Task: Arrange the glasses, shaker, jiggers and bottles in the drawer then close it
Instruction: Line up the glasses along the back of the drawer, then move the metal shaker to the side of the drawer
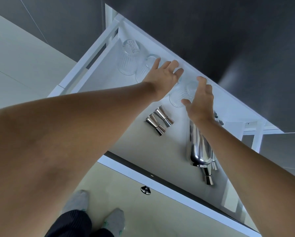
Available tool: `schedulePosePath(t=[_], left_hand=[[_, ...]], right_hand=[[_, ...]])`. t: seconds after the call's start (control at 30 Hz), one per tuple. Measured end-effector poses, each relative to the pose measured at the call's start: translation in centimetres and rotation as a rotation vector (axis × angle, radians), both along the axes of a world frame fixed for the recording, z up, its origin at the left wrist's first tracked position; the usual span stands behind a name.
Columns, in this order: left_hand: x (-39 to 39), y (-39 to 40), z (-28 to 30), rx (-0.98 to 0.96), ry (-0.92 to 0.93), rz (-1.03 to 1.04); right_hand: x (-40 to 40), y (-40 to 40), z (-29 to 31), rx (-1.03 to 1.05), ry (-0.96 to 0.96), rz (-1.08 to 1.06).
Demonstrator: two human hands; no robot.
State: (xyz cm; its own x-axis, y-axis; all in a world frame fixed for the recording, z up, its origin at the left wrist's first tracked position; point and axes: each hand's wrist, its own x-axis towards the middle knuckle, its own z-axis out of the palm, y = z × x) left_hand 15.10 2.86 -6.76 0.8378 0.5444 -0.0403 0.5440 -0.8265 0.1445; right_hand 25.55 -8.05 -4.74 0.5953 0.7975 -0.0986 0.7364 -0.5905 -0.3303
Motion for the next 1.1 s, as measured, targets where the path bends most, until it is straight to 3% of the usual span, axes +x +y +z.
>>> schedulePosePath(t=[0.13, 0.23, 0.37, 0.5, 0.63, 0.73, 1.1], left_hand=[[-2.5, -1.7, 0.9, -0.042, -0.228, 0.028], [-5.1, -3.9, 1.1, -0.149, -0.432, 0.14], [-5.6, -8.5, 1.3, -0.686, -0.468, 0.359], [-2.2, -13.2, 1.4, -1.306, -0.174, 0.527], [0.8, -15.3, 1.3, -1.608, -0.258, 0.6], [1.2, -15.7, 1.0, -1.642, -0.333, 0.637], [-5.7, -14.2, 4.2, -1.462, -0.382, 0.436]], right_hand=[[-0.3, -1.8, -0.3, 0.074, -0.058, -0.04], [-0.4, -4.7, -0.4, 0.025, -0.134, -0.228], [-0.3, -8.8, -0.6, -0.119, 0.134, -0.497], [0.8, -10.2, -0.2, -0.085, 0.383, -0.589], [2.3, -11.2, -0.9, -0.088, 0.648, -0.615], [2.4, -12.3, -1.4, -0.032, 0.858, -0.612], [-5.4, -13.4, 3.9, 0.214, 0.898, -0.448]])
